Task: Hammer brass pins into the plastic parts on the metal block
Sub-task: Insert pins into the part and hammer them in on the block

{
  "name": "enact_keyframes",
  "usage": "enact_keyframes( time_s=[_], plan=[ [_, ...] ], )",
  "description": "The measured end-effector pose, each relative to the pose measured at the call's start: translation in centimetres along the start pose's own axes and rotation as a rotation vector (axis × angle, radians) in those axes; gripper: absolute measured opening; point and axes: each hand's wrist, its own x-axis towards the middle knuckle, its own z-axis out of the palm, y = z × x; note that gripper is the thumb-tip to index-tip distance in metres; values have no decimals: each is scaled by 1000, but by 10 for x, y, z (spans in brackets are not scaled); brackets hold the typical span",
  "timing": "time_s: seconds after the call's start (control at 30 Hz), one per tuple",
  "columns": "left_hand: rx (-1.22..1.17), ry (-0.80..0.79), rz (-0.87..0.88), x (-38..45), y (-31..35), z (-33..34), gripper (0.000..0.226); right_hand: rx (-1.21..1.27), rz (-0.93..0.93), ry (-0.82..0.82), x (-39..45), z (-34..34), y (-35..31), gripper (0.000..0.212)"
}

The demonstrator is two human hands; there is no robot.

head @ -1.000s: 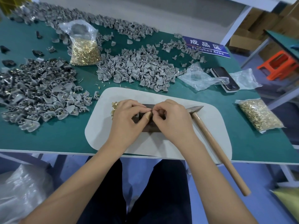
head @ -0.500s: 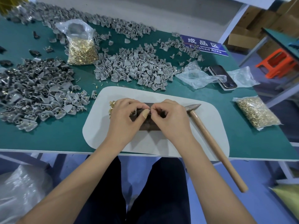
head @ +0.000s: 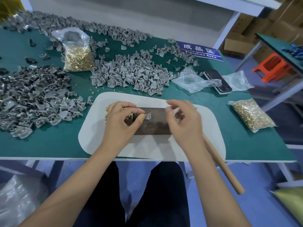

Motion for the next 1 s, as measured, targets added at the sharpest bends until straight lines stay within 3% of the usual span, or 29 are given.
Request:
enact_keyframes(
  time_s=[0.07, 0.17, 0.4, 0.47, 0.57, 0.7, 0.83, 0.9, 0.97, 1.0],
  plan=[
    [-3, -8, -6, -1, 1, 0, 10, -212, 130, 88, -7, -22, 22, 18],
    [1, -12, -3, 0, 1, -1, 13, -510, 378, -41, -30, -38, 47, 28],
    [29, -29, 21, -1, 1, 0, 16, -752, 412, -199, -31, -48, 52, 32],
    [24, -28, 27, -1, 0, 1, 13, -671, 402, -181, -23, -54, 41, 29],
    [9, -22, 20, 0, 0, 1, 9, -262, 317, -122, -12, -57, 18, 18],
    [11, -8, 9, 0, -2, 1, 9, 225, 508, -262, -11, -42, -12, 25],
    [15, -10, 14, 0, -3, 1, 8, -42, 400, -291, -22, -30, -17, 38],
    [19, -11, 14, 1, -2, 1, 8, -171, 351, -195, -24, -29, -18, 20],
    [21, -12, 11, 1, -2, 1, 8, -90, 338, -125, -24, -28, -18, 6],
    [23, -11, 13, 1, -2, 1, 9, -7, 342, -147, -24, -26, -18, 11]
  ],
)
